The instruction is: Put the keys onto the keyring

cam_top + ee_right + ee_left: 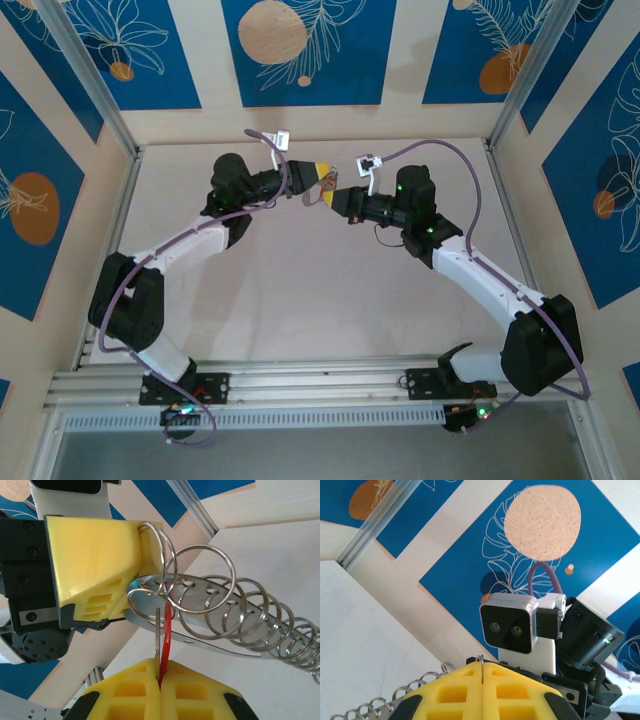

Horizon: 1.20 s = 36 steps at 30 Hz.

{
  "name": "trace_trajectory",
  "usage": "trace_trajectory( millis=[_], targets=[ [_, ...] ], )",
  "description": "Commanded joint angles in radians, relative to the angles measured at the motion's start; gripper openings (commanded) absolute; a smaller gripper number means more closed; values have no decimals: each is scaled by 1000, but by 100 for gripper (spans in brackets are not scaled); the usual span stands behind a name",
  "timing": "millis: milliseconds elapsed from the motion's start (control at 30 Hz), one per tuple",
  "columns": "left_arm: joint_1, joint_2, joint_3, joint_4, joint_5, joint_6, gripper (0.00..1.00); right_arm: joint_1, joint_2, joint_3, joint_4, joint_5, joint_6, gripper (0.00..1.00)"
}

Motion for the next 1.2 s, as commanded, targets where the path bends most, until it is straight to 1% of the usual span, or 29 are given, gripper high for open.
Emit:
trace_trajectory(
  millis=[0, 167, 400, 500, 567, 667, 1100, 1167],
  targets=[
    [-33, -48, -33, 116, -75, -59, 0, -2, 9, 35, -1, 31, 3, 0],
    [-57, -54, -81, 188, -161, -123, 0, -7, 15, 38, -2, 34, 8, 0],
    [-85, -66, -109, 202, -233, -139, 0, -13, 17, 39, -9, 39, 9, 0],
    [-90, -62, -111, 204, -240, -141, 0, -10, 29, 51, 1, 4, 21, 0],
    [-93, -57, -110, 205, -244, -144, 0, 10, 39, 69, -2, -30, 8, 0],
    [-94, -52, -110, 211, -248, -147, 0, 31, 41, 90, -49, -32, -29, 0],
    [-105, -38, -103, 210, -250, -133, 0, -29, -1, 35, -47, -23, 9, 0],
    [-107, -32, -102, 215, -249, -126, 0, -35, -11, 26, -54, -14, 16, 5]
  ],
)
